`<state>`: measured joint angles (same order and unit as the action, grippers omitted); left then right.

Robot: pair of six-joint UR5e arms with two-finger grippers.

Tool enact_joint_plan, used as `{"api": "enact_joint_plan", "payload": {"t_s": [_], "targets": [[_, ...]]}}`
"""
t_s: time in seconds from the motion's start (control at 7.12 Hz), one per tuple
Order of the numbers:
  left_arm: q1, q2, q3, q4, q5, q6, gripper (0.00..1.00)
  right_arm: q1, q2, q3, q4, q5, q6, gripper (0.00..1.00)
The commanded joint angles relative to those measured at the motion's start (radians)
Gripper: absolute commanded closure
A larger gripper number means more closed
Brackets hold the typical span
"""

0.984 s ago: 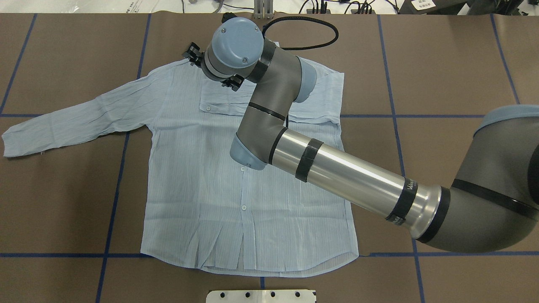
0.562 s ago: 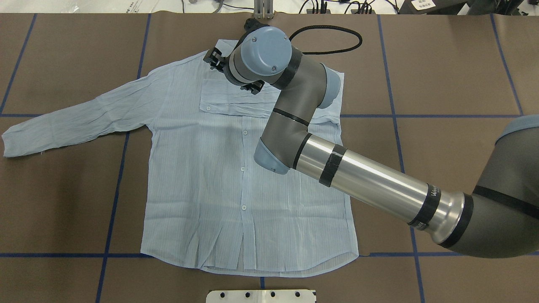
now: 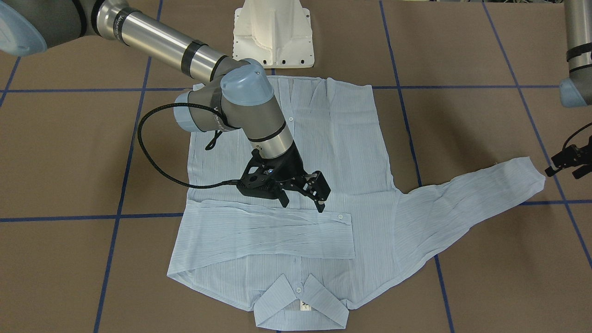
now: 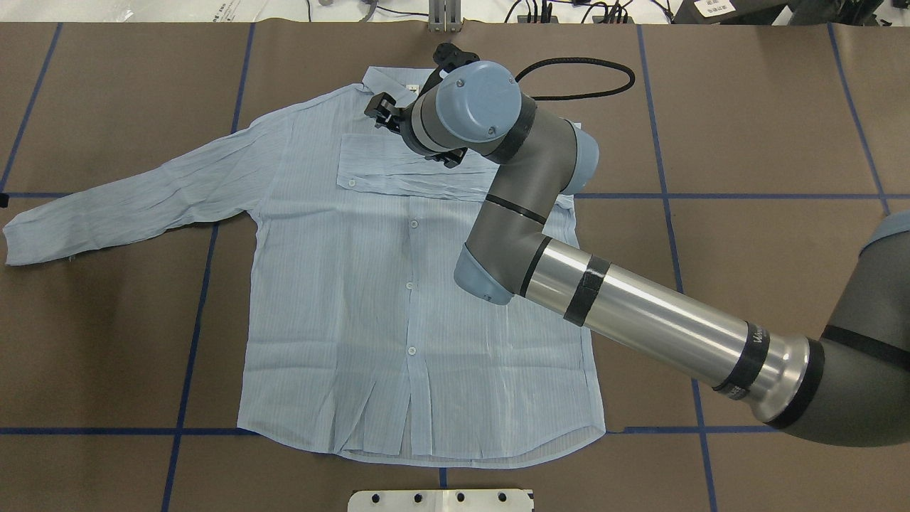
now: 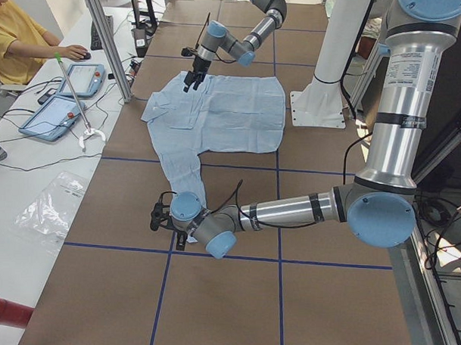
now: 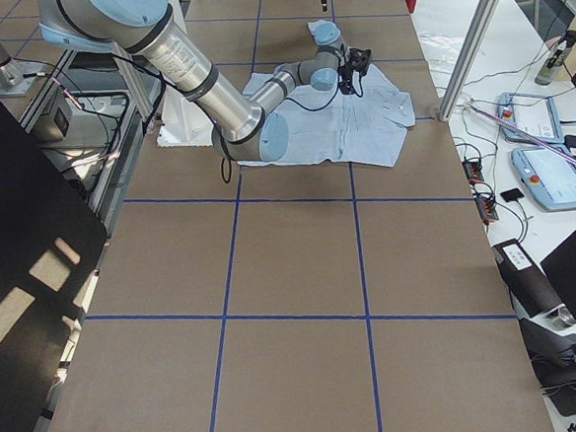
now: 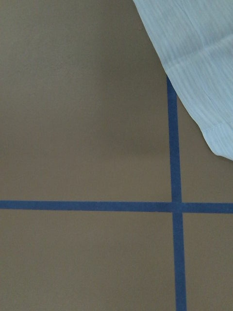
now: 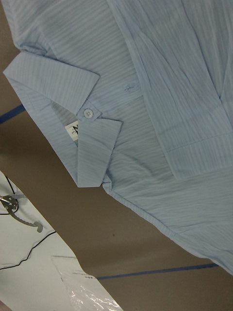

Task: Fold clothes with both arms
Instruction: 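Lay the sleeve near the collar while the left gripper grasps the other cuff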

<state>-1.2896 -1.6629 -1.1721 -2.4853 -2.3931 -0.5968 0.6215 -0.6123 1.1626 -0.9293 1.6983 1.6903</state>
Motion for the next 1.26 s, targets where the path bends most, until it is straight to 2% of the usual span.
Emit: {"api": "enact_joint_plan", "payload": {"t_s": [0.0, 1.12], "targets": [[0.024, -0.001, 0.015, 0.0, 0.0, -0.001, 0.18, 0.0, -0.01, 0.003, 0.0, 0.0, -0.003, 0.01], [0.055, -0.012, 0.043, -0.001, 0.003, 0.0, 0.26, -0.002, -0.023, 0.02, 0.001, 0.0, -0.02, 0.02]]}}
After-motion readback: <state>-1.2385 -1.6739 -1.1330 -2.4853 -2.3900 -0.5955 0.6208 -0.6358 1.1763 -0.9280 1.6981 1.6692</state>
